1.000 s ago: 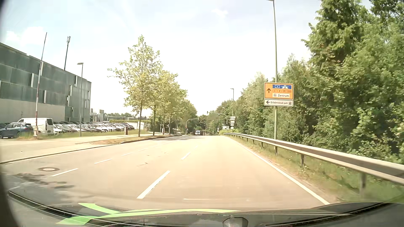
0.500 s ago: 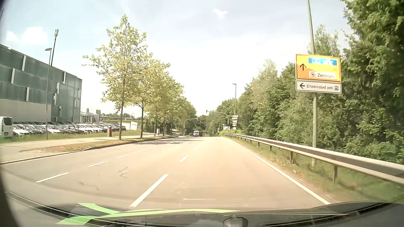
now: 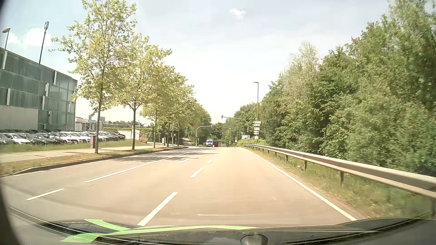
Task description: Follow the waypoints while adhering to traffic rules and regulations
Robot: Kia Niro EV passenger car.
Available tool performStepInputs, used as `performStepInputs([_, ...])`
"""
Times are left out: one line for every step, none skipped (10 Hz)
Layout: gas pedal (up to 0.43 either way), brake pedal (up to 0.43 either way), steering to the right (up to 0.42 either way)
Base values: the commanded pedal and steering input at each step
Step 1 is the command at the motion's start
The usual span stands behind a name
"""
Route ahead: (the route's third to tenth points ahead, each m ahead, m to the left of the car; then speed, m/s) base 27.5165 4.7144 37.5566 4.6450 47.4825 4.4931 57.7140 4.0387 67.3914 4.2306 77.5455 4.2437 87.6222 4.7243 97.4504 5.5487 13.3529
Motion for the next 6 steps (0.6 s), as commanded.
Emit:
performStepInputs([0.138, 0.000, -0.002])
performStepInputs([0.138, 0.000, -0.002])
performStepInputs([0.138, 0.000, -0.002])
performStepInputs([0.138, 0.000, -0.002])
performStepInputs([0.138, 0.000, -0.002])
performStepInputs([0.138, 0.000, -0.002])
